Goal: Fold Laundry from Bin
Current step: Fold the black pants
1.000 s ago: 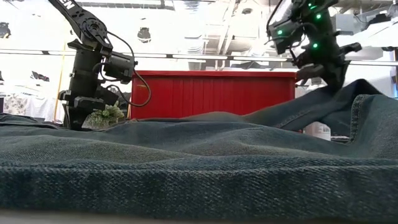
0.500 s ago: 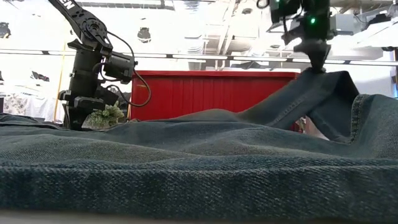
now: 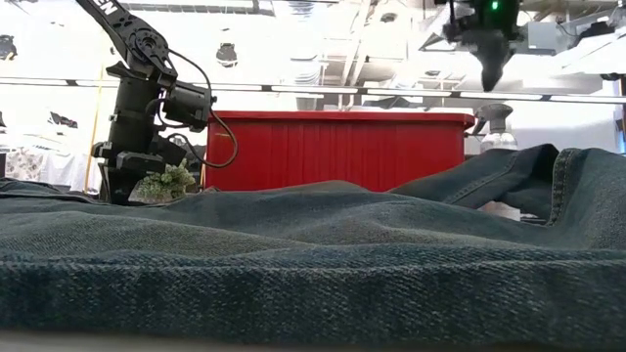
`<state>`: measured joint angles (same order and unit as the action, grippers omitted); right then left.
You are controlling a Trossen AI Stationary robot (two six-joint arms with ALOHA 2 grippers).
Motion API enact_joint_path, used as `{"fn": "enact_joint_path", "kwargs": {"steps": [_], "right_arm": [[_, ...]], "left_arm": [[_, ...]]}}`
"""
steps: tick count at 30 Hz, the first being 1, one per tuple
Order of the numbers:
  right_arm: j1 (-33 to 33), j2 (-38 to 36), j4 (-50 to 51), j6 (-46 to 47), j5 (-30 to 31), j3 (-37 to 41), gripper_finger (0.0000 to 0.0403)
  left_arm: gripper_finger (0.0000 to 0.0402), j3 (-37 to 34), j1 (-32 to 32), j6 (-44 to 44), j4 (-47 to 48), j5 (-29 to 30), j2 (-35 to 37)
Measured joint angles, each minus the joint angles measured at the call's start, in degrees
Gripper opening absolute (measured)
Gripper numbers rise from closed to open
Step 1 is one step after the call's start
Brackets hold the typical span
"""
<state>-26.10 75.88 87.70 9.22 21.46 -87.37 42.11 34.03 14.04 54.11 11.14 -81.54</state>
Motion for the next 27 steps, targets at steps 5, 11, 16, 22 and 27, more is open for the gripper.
{"fn": "enact_joint_path", "kwargs": {"steps": [5, 11, 16, 22, 27], "right_arm": [[7.2, 0.2, 0.3, -12.4, -9.8, 3.2, 0.0090], [12.3, -0.2, 1.9, -12.6, -5.8, 11.7, 0.0134], [11.7, -2.0, 1.9, -0.3, -3.1, 18.3, 0.0220], [12.0, -6.0, 2.3, 8.6, -1.3, 24.3, 0.0273], [12.5, -7.8, 2.4, 10.6, 0.7, 28.2, 0.0276]], "left_arm": [[0.0003, 0.0, 0.0, 0.0, 0.0, 0.0, 0.0], [0.0003, 0.0, 0.0, 0.5, -0.1, 0.1, 0.0], [0.0003, 0.0, 0.0, 0.4, -0.8, 0.1, 0.0], [0.0003, 0.0, 0.0, 0.4, -1.6, 0.1, 0.0], [0.0003, 0.0, 0.0, 0.4, -1.7, 0.1, 0.0]]}}
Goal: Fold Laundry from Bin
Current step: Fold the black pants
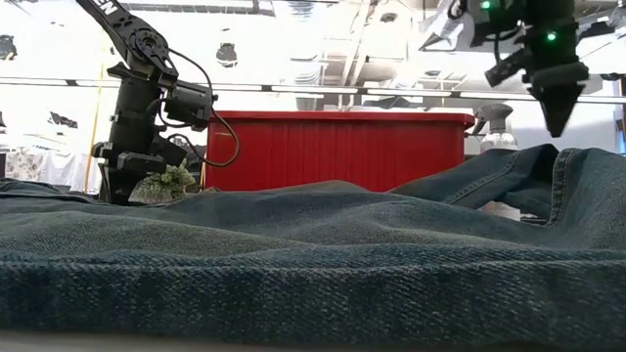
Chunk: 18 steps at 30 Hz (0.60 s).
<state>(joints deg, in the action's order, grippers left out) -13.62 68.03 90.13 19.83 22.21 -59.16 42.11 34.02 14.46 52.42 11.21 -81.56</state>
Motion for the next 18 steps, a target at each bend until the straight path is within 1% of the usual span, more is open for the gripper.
{"fn": "enact_joint_path", "kwargs": {"steps": [3, 7, 9, 10, 11, 13, 17, 18], "right_arm": [[0.0, 0.1, -1.1, 0.8, 0.1, 2.7, 0.0276], [-1.1, 0.7, -6.7, 0.4, 1.1, 6.3, 0.0275], [-1.9, 1.1, -7.1, 0.9, 2.8, 7.8, 0.0266], [-2.2, 1.3, -7.1, 1.7, 4.2, 8.2, 0.0255], [-2.9, 1.4, -7.1, 2.4, 5.6, 8.7, 0.0238], [-4.2, 1.4, -7.8, 2.7, 6.3, 9.3, 0.0186], [-6.1, 1.8, -7.9, 4.4, 5.7, 9.6, 0.0036], [-6.1, 1.8, -7.7, 4.6, 5.7, 9.4, 0.0023]], "left_arm": [[0.0003, 0.0, 0.0, 0.0, 0.0, -0.1, 0.0], [0.0003, 0.0, 0.0, 0.0, 0.0, -0.2, 0.0], [0.0003, 0.0, 0.0, -0.2, 0.0, -0.2, 0.0], [0.0003, 0.0, 0.0, -0.2, 0.0, -0.2, 0.0], [0.0003, 0.0, 0.0, -0.2, 0.0, -0.2, 0.0], [0.0003, 0.0, 0.0, -0.2, -0.1, -0.3, 0.0], [0.0003, 0.0, 0.0, 0.0, -0.4, -0.3, 0.0], [0.0003, 0.0, 0.0, 0.1, -0.4, -0.3, 0.0]]}}
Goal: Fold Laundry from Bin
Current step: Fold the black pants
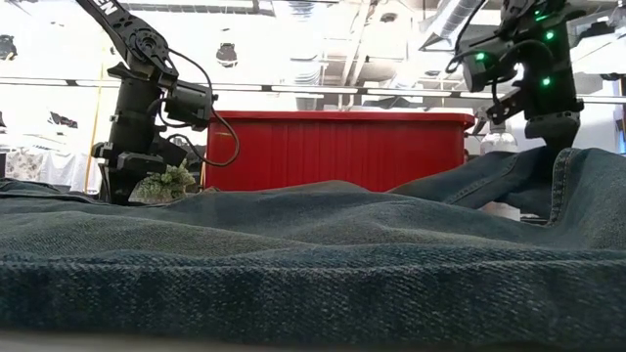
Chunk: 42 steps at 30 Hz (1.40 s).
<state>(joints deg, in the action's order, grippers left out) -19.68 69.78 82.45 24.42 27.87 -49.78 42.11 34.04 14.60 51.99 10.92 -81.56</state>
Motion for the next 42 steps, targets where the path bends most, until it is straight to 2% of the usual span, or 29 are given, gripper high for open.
{"fn": "enact_joint_path", "kwargs": {"steps": [5, 10, 16, 20, 23, 27, 31, 36, 42], "right_arm": [[0.7, 0.0, 7.0, 2.5, 0.4, -4.7, 0.0018], [2.0, -0.7, 7.7, 3.3, 2.0, -13.5, 0.0018], [3.4, 0.0, 5.1, 12.8, 4.4, -24.7, 0.0018], [7.5, 0.1, 1.6, 14.3, 4.0, -32.5, 0.0018], [9.3, 1.3, 7.8, 22.3, 5.2, -37.5, 0.0018], [9.0, 1.5, 6.8, 22.3, 7.9, -37.8, 0.0018], [5.9, 3.2, 7.3, 22.5, 8.2, -36.6, 0.0018], [5.6, 7.9, 7.5, 23.2, 11.3, -36.7, 0.0018], [6.7, 16.0, 7.1, 24.3, 15.3, -36.7, 0.0018]], "left_arm": [[0.0003, 0.0, 0.0, 0.1, 0.0, 0.0, 0.0], [0.0003, 0.0, 0.0, 0.3, 0.0, -0.1, 0.0], [0.0003, 0.0, 0.0, 1.1, 0.0, -0.2, 0.0], [0.0003, 0.0, 0.0, 0.9, -0.1, -0.2, 0.0], [0.0003, 0.0, 0.0, 0.9, -0.4, -0.2, 0.0], [0.0003, 0.0, 0.0, 1.0, -1.3, -0.2, 0.0], [0.0003, 0.0, 0.0, 0.6, -1.9, -0.5, 0.0], [0.0003, 0.0, 0.0, 0.1, -2.0, -1.2, -0.1], [0.0003, 0.0, -1.7, -1.9, -6.4, -12.6, 2.5]]}}
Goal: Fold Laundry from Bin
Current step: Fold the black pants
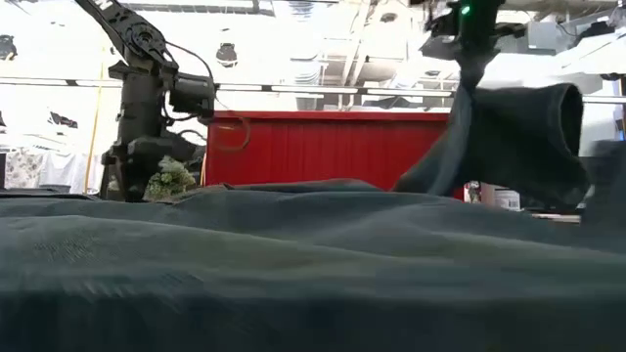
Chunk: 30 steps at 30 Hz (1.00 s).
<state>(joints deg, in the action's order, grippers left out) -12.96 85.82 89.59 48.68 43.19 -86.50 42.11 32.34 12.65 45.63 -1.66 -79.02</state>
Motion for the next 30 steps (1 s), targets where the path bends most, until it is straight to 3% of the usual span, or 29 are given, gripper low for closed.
{"fn": "enact_joint_path", "kwargs": {"steps": [8, 15, 18, 24, 30], "right_arm": [[7.8, 15.0, -0.4, 1.9, -2.7, 0.0, 0.0018], [13.9, 25.2, -2.1, 0.5, -9.9, 0.0, 0.0019], [15.8, 27.2, -2.1, 0.5, -11.2, 0.0, 0.0023], [18.0, 27.7, -2.2, 1.5, -12.1, 0.0, 0.0024], [18.7, 27.4, -3.0, 2.4, -12.9, 0.0, 0.0032]], "left_arm": [[0.0003, 0.0, -2.5, 3.4, -2.5, -0.9, 5.5], [0.0003, 0.0, -2.7, 3.7, 4.6, 0.2, 8.4], [0.0003, 0.0, -2.7, 5.0, 7.5, 1.3, 10.4], [0.0004, 0.1, -2.7, 7.0, 14.8, 9.5, 11.3], [0.0048, 0.1, -3.4, 4.5, 14.2, 8.6, 11.2]]}}
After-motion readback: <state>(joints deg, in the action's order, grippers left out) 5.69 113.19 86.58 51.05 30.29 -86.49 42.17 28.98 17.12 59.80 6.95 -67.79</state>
